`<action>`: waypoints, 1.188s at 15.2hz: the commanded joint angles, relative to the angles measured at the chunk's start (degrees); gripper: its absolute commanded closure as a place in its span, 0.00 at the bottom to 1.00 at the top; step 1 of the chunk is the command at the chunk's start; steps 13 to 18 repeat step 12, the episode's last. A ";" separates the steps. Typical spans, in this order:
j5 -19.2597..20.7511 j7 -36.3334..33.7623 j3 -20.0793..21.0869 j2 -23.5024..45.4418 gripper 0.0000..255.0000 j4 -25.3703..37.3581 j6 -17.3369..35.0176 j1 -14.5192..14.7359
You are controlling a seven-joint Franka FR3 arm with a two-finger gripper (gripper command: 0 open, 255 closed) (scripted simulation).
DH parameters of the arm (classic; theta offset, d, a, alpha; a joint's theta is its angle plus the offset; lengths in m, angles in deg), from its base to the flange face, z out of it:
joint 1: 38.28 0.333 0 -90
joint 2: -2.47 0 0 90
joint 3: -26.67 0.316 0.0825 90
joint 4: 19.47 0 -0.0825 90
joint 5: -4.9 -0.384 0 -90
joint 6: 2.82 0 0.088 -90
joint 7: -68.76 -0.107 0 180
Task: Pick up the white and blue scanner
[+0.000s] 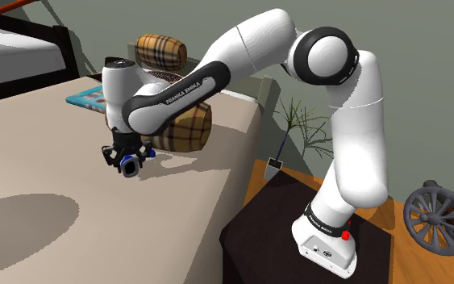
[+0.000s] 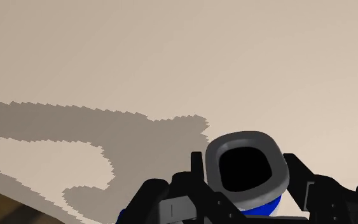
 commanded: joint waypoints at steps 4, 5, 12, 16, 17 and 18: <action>-1.03 0.64 0.62 -1.99 1.00 1.08 -2.95 -0.33; -1.23 0.78 0.73 -2.37 1.00 1.33 -3.55 -0.39; -2.19 1.44 1.23 -4.17 1.00 2.81 -6.69 -0.67; -2.19 1.44 1.23 -4.17 1.00 2.81 -6.69 -0.67; -2.19 1.44 1.23 -4.17 1.00 2.81 -6.69 -0.67; -2.19 1.44 1.23 -4.17 1.00 2.81 -6.69 -0.67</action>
